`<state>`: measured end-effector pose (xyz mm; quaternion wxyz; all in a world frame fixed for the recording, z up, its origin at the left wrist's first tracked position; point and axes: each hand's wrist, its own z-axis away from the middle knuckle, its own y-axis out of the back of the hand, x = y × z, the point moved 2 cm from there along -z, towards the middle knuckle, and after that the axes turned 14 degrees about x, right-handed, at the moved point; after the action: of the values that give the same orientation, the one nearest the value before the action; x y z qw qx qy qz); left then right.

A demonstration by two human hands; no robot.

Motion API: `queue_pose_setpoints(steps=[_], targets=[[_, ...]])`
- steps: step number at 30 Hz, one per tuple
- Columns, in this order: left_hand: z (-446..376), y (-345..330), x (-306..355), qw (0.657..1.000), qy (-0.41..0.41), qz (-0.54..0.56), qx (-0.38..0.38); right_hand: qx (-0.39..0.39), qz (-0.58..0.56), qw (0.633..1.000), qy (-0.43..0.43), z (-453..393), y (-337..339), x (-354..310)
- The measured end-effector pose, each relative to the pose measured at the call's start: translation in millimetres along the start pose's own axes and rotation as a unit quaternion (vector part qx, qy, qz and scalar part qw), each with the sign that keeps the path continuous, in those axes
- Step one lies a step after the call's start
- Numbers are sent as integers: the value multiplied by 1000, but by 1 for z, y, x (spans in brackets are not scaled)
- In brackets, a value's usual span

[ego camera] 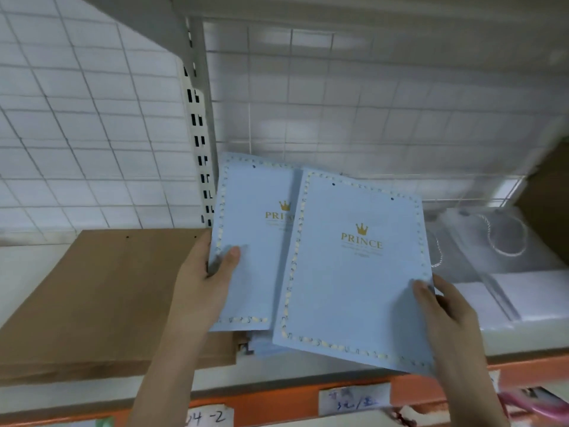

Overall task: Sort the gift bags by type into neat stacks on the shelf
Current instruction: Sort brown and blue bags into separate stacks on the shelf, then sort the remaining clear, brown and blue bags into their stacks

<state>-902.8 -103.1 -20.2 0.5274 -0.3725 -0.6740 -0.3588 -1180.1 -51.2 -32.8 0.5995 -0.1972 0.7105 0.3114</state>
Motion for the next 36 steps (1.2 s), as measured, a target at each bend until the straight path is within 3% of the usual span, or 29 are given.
queue_pose_setpoints(steps=[5,11,15,20,30,36], targets=[[12,-53,-10,993,-45,-98,41,-7,38,999,34,-41,10,7],[13,-65,-33,961,-153,-203,108,-22,50,997,54,-62,4,23],[10,-65,-39,963,-68,-248,83,-40,58,995,69,-65,-2,25],[4,-53,-31,963,-76,-257,23,-77,58,990,101,-68,-22,12],[21,-5,-31,949,-88,-282,110,-135,92,974,157,-71,-78,-13],[35,1,-35,942,-81,-304,118,-101,183,959,191,-62,-90,6]])
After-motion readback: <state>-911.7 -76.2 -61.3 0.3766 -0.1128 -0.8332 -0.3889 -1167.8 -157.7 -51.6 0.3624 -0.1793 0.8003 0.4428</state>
